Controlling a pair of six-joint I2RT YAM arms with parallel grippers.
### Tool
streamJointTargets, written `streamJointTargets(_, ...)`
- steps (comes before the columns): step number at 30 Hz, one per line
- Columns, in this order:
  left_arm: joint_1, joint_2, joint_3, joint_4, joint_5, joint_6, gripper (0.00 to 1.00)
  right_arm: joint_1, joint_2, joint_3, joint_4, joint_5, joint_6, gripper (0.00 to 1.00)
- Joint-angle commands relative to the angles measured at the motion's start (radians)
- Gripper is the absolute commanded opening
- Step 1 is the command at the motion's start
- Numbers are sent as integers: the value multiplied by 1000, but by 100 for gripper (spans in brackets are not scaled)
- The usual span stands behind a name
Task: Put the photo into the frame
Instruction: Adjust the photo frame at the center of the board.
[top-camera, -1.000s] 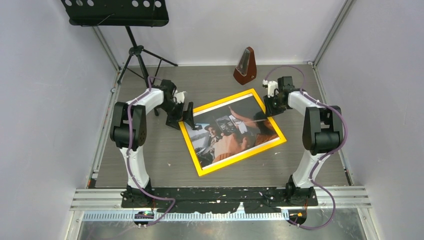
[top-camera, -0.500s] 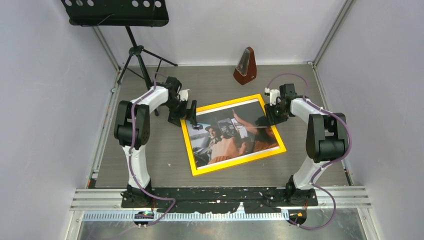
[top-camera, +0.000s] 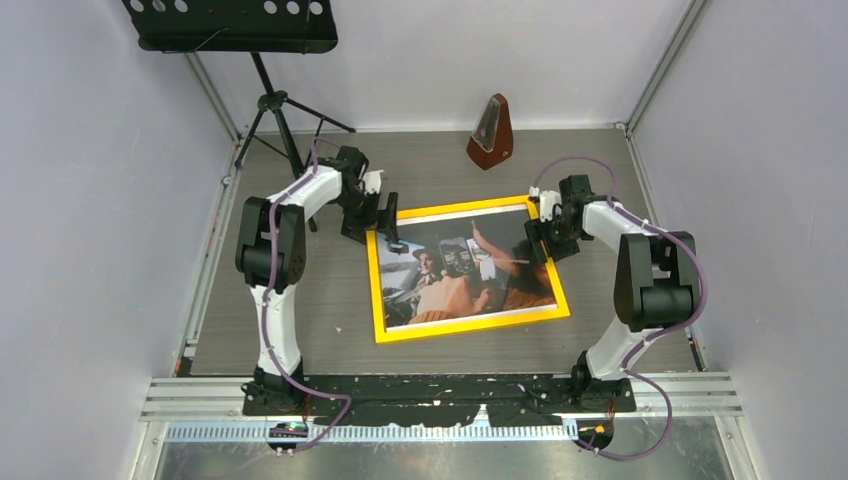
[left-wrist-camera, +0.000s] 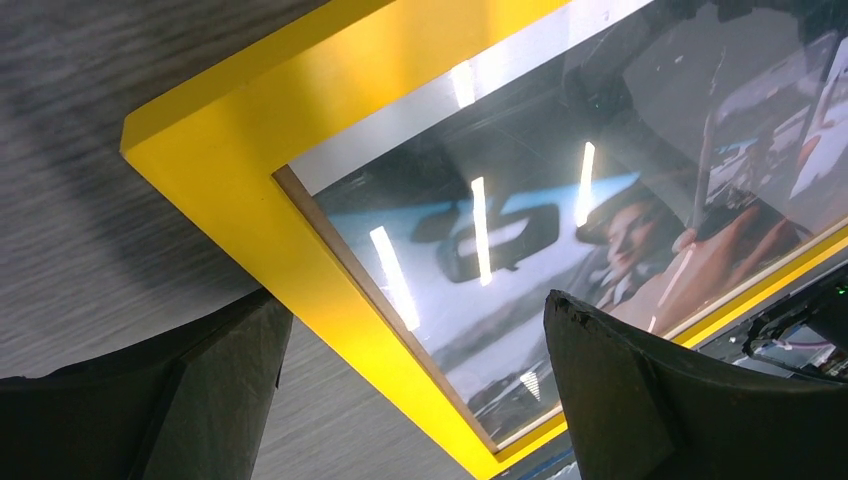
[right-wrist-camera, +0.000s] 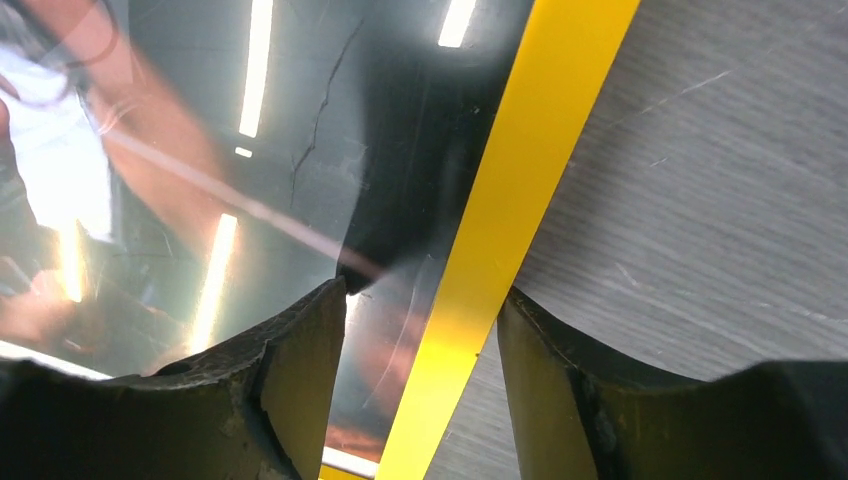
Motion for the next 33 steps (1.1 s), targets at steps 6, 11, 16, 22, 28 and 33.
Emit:
streamJointTargets(6, -12, 72, 134, 57, -21, 2, 100, 8, -79, -27, -70, -95, 22, 67)
streamJointTargets(11, -12, 107, 218, 42, -27, -7, 100, 8, -88, -18, -85, -111, 32, 69)
streamJointTargets(16, -12, 117, 247, 35, -24, -17, 100, 8, -85, -10, -83, -109, 32, 70)
streamJointTargets(22, -12, 96, 214, 46, -27, -17, 100, 7, -64, 17, -76, -101, 37, 71)
streamJointTargets(28, -8, 48, 173, 59, -50, -11, 100, 1, -57, 43, -57, -64, 32, 71)
streamJointTargets(33, 4, -19, 122, 91, -102, -5, 100, -17, -56, 55, -43, -57, 36, 77)
